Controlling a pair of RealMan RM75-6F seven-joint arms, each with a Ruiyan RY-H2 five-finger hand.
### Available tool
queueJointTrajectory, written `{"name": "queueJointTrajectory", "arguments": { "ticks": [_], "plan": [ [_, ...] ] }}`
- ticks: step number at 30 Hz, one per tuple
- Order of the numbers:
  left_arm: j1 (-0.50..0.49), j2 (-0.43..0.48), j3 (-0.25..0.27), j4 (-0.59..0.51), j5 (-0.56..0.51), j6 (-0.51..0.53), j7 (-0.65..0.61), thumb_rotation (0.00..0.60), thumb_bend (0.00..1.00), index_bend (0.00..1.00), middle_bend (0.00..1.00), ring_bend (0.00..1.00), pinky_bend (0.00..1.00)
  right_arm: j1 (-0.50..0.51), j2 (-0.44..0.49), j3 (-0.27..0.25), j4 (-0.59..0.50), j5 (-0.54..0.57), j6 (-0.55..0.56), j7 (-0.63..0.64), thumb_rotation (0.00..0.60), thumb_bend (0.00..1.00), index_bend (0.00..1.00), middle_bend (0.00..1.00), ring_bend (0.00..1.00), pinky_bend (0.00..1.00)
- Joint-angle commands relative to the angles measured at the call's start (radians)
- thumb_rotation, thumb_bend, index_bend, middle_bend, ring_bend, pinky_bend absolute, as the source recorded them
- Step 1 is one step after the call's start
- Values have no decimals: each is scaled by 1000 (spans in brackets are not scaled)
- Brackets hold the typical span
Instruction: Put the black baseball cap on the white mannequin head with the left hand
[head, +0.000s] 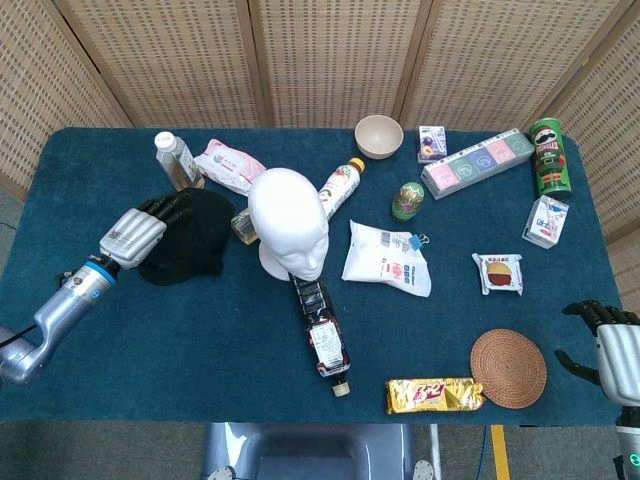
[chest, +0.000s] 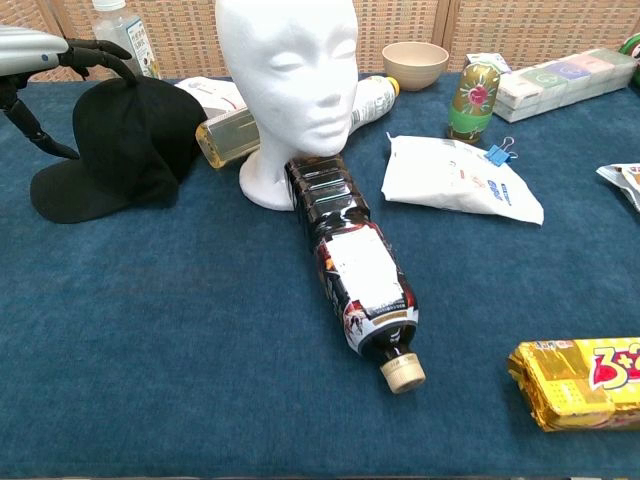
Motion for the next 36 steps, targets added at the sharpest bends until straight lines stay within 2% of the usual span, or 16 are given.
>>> {"name": "queueJointTrajectory", "arguments": {
  "ticks": [1, 4, 6, 9, 13, 19, 24, 25, 32, 36],
  "plan": [
    [-24, -33, 9, 38, -8, -24, -28, 600, 34, 122, 0, 0, 170, -3, 3, 0, -3, 1, 2, -1, 600, 152, 384, 407, 438, 441],
    [-31, -55, 8, 64, -17, -19, -35, 600, 61, 190, 0, 0, 228, -7, 4, 0, -5, 0, 7, -1, 600, 153, 384, 407, 439, 441],
    [-29, -71, 4, 81, -25, -3, -32, 600, 98, 289, 19, 6, 309, -9, 5, 0, -4, 1, 10, 1, 600, 152, 384, 407, 438, 441],
    [-22, -96, -5, 107, -42, 18, -11, 600, 131, 399, 110, 73, 393, -13, 5, -1, -2, 2, 13, 4, 600, 152, 384, 407, 438, 441],
    [-17, -115, -18, 118, -69, 29, 23, 600, 156, 539, 283, 220, 521, -16, 5, -1, 1, 3, 14, 10, 600, 152, 384, 407, 438, 441],
    [-8, -130, -48, 105, -129, 37, 119, 600, 181, 639, 403, 345, 658, -16, 1, -1, 12, 3, 11, 27, 600, 152, 384, 407, 438, 441],
    [2, -122, -87, 59, -190, 53, 208, 600, 190, 663, 437, 362, 685, -16, -2, -1, 24, 1, 8, 42, 600, 152, 384, 407, 438, 441],
    [-3, -108, -117, 21, -232, 45, 258, 600, 190, 663, 439, 362, 686, -16, -3, -1, 30, 1, 6, 52, 600, 153, 384, 407, 438, 442],
    [-15, -49, -214, -178, -470, -18, 514, 600, 191, 663, 441, 361, 686, -17, -10, -3, 50, -1, 2, 77, 600, 153, 385, 407, 438, 442],
    [-31, -32, -252, -258, -626, -37, 639, 600, 190, 663, 445, 361, 686, -18, -13, -2, 60, -3, 1, 89, 600, 152, 384, 407, 438, 442]
  ]
}}
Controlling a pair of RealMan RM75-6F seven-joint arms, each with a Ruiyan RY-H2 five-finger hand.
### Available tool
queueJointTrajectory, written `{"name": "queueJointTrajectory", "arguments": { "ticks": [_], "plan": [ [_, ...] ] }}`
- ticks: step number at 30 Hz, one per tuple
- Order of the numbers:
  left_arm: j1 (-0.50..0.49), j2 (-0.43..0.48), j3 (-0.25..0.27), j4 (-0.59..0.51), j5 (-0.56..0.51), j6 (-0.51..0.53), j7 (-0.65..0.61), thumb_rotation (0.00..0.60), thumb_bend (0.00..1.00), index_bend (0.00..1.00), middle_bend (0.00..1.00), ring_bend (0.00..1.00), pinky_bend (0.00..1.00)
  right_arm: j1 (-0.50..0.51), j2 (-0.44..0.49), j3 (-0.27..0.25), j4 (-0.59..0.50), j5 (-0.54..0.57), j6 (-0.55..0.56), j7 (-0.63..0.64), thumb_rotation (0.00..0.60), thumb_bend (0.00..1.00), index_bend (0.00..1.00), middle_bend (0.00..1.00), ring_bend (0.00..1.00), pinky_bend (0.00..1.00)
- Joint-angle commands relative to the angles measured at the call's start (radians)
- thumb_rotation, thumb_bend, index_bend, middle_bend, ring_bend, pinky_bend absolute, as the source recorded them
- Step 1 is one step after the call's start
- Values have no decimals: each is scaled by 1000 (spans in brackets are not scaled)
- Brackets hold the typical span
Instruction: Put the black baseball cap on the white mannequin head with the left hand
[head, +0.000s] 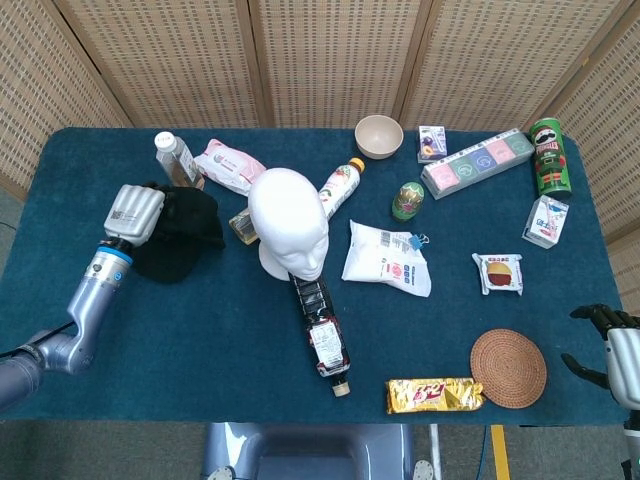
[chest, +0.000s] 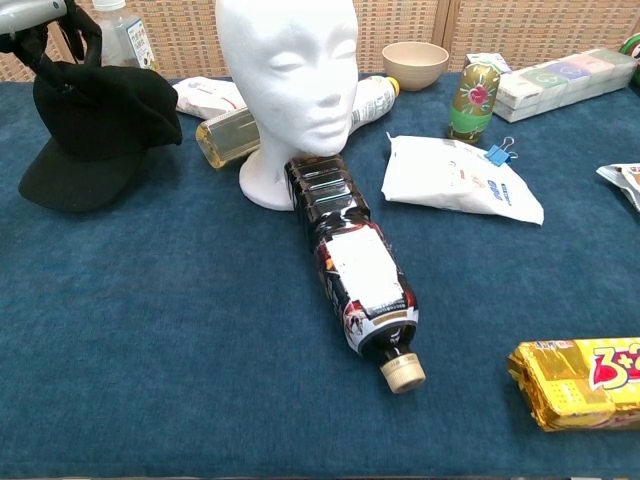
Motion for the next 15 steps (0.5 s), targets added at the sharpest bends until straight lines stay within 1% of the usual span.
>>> {"name": "queueJointTrajectory", "arguments": {
  "ticks": [1, 6, 8, 10, 15],
  "plan": [
    [-21, 34, -63, -112, -179, -34, 155, 600, 189, 663, 445, 361, 686, -1, -2, 0, 5, -2, 0, 5, 600, 152, 384, 407, 438, 442],
    [-53, 39, -87, -188, -400, -19, 300, 600, 191, 663, 445, 361, 687, -4, -4, -1, 18, -3, 2, 22, 600, 153, 384, 407, 438, 442],
    [-65, 40, -89, -212, -471, -11, 339, 600, 191, 663, 445, 362, 687, -4, -6, -1, 23, -3, 1, 28, 600, 153, 384, 407, 438, 442],
    [-82, 37, -88, -244, -563, 1, 386, 600, 190, 663, 445, 362, 687, -5, -8, -1, 32, -4, 1, 39, 600, 152, 384, 407, 438, 442],
    [-110, 31, -89, -300, -672, 64, 450, 600, 190, 663, 445, 361, 687, -7, -10, -1, 45, -6, 2, 58, 600, 153, 385, 407, 438, 442]
  ]
}}
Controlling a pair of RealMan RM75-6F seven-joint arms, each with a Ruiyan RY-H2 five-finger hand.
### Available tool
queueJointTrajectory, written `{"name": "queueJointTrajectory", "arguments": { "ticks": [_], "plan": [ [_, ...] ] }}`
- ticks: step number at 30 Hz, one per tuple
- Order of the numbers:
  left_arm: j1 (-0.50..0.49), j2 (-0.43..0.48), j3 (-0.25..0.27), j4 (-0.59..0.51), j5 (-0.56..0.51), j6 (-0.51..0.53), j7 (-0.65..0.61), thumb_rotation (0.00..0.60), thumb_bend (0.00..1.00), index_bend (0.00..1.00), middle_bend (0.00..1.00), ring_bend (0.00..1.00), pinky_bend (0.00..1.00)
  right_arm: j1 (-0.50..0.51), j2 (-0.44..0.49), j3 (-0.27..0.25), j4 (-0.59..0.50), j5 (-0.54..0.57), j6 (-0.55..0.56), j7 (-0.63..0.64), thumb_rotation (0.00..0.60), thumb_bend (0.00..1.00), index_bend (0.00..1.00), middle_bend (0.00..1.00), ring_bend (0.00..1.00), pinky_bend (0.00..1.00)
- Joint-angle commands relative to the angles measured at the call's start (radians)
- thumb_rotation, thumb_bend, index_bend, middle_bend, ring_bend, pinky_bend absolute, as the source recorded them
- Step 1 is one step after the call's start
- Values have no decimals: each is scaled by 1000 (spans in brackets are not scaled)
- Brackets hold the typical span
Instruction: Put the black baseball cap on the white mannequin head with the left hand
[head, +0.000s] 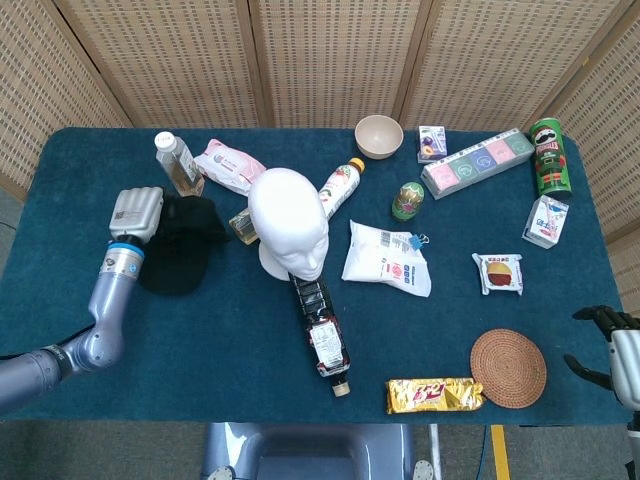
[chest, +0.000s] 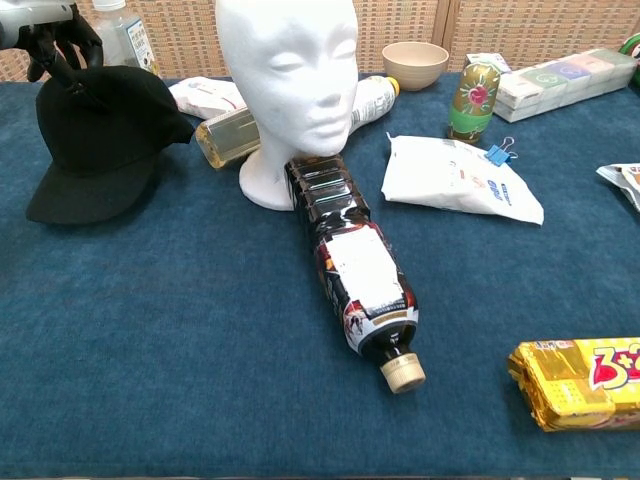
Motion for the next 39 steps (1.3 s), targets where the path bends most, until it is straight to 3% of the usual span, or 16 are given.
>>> {"name": "queueJointTrajectory", "arguments": {
  "ticks": [1, 10, 16, 21, 27, 39],
  "plan": [
    [-33, -3, -8, -66, -93, 57, 65, 600, 191, 662, 445, 361, 687, -2, -1, 0, 6, 0, 1, 9, 600, 153, 385, 407, 438, 442],
    [-52, 4, 14, -147, -179, 109, 113, 600, 183, 643, 442, 352, 667, -9, -5, -3, 38, -3, 5, 53, 600, 152, 384, 407, 438, 442],
    [-59, 26, 33, -191, -221, 115, 128, 600, 106, 250, 172, 34, 400, -12, -6, -3, 49, -8, 8, 68, 600, 153, 384, 407, 438, 442],
    [-56, 29, 43, -201, -201, 134, 113, 600, 83, 119, 67, 0, 311, -13, -4, -3, 50, -11, 9, 71, 600, 152, 385, 407, 438, 445],
    [-33, 65, 70, -226, -84, 119, 64, 600, 80, 95, 54, 0, 255, -13, -5, -3, 50, -15, 10, 72, 600, 152, 384, 407, 438, 444],
    [80, 127, 179, -217, 364, 201, -98, 600, 94, 129, 54, 0, 218, -6, -9, 0, 49, -16, 0, 68, 600, 152, 384, 407, 439, 444]
  ]
}}
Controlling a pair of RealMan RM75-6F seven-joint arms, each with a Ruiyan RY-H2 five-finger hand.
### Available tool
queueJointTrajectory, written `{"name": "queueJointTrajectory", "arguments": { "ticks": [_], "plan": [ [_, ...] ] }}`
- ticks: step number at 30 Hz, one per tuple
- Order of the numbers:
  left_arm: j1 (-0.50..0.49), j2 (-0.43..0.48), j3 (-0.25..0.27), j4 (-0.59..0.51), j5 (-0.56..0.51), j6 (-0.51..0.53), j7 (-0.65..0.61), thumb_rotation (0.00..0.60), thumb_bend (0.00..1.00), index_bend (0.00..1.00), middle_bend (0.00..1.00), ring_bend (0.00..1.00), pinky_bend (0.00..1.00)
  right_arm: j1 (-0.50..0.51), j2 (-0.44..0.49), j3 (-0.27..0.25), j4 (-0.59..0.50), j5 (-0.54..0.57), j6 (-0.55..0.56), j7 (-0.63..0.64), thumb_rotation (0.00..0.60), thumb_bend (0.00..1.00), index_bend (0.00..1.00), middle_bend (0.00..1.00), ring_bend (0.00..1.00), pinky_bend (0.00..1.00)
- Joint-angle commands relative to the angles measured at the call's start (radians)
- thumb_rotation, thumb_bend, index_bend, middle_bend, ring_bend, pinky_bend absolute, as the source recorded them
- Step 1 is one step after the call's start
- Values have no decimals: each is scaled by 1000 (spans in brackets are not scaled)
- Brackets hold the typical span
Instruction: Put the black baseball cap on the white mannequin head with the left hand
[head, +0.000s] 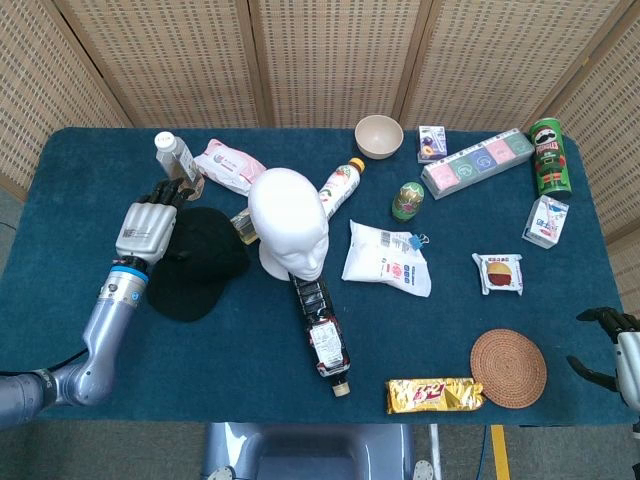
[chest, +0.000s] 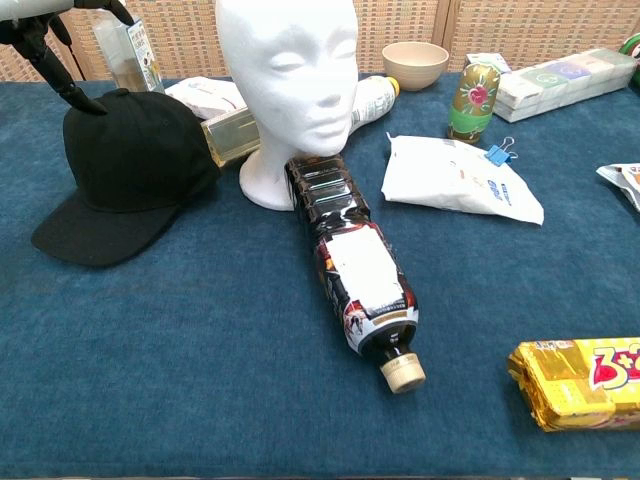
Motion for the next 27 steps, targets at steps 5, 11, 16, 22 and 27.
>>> {"name": "queueJointTrajectory", "arguments": {
  "ticks": [5, 11, 16, 22, 27],
  "plan": [
    [82, 75, 86, 33, 286, 12, -181, 600, 94, 138, 54, 0, 217, 5, -1, 2, -7, -2, -4, -9, 600, 153, 384, 407, 438, 445],
    [139, 111, 155, 126, 534, 65, -338, 600, 98, 234, 89, 51, 277, 10, -2, 2, -16, -2, -11, -21, 600, 153, 384, 407, 438, 445],
    [187, 111, 207, 232, 699, 158, -438, 600, 114, 325, 164, 135, 331, 12, -1, 3, -28, -4, -12, -34, 600, 153, 385, 407, 438, 445],
    [241, 81, 244, 326, 773, 217, -534, 600, 121, 449, 288, 236, 427, 14, -1, 1, -44, -7, -13, -52, 600, 153, 384, 407, 438, 445],
    [269, 49, 267, 393, 800, 222, -611, 600, 121, 544, 417, 374, 519, 13, 1, 1, -57, -7, -11, -66, 600, 153, 384, 407, 438, 445]
  ]
}}
